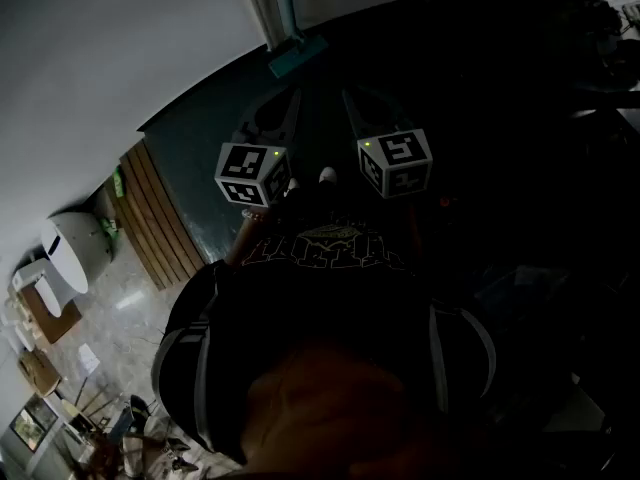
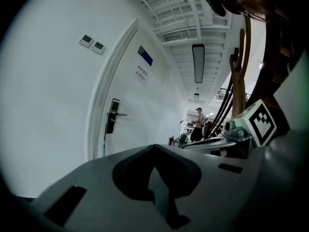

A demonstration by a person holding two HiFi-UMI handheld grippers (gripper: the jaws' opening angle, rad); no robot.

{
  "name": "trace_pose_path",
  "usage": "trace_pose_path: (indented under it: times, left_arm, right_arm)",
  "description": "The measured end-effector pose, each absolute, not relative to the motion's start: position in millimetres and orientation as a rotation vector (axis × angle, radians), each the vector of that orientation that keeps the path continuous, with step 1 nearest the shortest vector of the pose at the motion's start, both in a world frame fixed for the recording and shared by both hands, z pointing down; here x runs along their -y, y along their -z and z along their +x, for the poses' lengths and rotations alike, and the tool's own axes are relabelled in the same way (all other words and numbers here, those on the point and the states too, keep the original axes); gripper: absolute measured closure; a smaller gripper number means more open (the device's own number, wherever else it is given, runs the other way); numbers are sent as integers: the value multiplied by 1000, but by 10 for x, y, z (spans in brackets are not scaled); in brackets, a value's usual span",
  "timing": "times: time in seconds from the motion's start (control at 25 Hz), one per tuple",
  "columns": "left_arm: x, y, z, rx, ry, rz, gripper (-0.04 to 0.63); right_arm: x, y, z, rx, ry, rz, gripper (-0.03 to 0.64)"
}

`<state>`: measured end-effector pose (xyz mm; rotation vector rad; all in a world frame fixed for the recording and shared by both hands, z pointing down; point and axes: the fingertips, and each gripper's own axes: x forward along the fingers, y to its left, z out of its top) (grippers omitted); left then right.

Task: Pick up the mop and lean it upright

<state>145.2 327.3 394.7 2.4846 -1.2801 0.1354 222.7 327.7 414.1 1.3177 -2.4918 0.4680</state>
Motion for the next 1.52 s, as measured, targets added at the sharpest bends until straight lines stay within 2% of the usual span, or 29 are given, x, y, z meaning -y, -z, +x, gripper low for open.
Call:
trace_pose_path:
  times: [0.84, 1.52]
  left_arm:
    - [-3304, -3966, 1641, 1326, -133, 2446, 558]
    - [-2221, -4038, 1309, 1252, -111, 2484, 558]
  right_arm:
    - [-3226, -4051, 2472, 2545, -460, 1321, 597]
    - [-2248, -4083, 2118, 2504, -460, 1406, 597]
